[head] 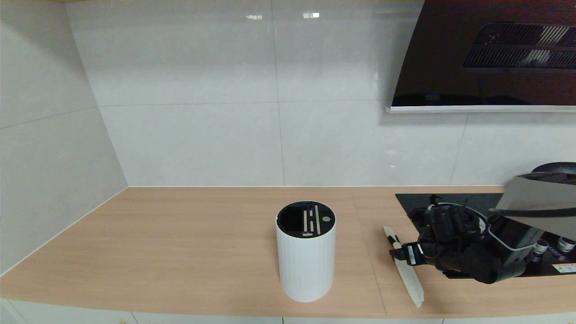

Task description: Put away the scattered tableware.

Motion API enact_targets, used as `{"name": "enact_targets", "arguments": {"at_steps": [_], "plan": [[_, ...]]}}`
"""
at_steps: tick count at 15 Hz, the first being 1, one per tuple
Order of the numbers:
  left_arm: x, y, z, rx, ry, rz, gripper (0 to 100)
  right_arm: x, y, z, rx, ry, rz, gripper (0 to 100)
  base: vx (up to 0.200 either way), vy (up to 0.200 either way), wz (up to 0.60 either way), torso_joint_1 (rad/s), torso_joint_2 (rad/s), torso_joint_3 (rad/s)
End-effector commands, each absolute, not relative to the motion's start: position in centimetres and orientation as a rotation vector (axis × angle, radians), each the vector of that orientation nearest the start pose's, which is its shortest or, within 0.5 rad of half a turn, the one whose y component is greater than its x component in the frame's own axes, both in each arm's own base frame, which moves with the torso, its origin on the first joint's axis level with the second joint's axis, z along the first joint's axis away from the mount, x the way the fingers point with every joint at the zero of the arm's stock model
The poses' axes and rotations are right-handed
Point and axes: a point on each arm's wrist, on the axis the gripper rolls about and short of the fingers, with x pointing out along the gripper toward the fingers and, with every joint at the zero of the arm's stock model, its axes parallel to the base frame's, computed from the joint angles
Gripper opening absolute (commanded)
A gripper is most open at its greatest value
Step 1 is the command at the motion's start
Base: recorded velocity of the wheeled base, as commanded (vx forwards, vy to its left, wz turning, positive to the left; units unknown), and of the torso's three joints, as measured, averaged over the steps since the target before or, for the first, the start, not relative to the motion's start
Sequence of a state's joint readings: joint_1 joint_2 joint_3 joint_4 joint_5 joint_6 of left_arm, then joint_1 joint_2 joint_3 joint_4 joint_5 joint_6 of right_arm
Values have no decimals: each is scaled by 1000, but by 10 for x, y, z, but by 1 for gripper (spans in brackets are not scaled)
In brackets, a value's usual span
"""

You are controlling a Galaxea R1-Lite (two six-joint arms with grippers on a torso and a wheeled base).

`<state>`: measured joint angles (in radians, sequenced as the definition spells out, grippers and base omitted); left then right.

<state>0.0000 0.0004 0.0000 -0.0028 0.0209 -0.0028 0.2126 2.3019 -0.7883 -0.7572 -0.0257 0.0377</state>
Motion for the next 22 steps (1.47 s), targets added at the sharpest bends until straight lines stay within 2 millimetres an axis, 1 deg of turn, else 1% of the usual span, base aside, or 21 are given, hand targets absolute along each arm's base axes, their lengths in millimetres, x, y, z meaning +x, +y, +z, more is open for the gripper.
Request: {"name": "enact_targets", "arguments": {"at_steps": [1,7,11,22], "plan": [[-23,0,76,-3,-3,21,100,356,77,-42,-67,807,153,100,0,0,0,0,0,0],[-23,0,76,-3,-3,21,100,363,78,-50,-72,809,138,100,0,0,0,0,0,0],[-23,0,76,-3,-3,21,100,369,79,-52,-74,799,131,100,0,0,0,0,0,0],[-23,0,76,-3,-3,21,100,372,84,-63,-88,835,133,100,0,0,0,0,0,0]]}}
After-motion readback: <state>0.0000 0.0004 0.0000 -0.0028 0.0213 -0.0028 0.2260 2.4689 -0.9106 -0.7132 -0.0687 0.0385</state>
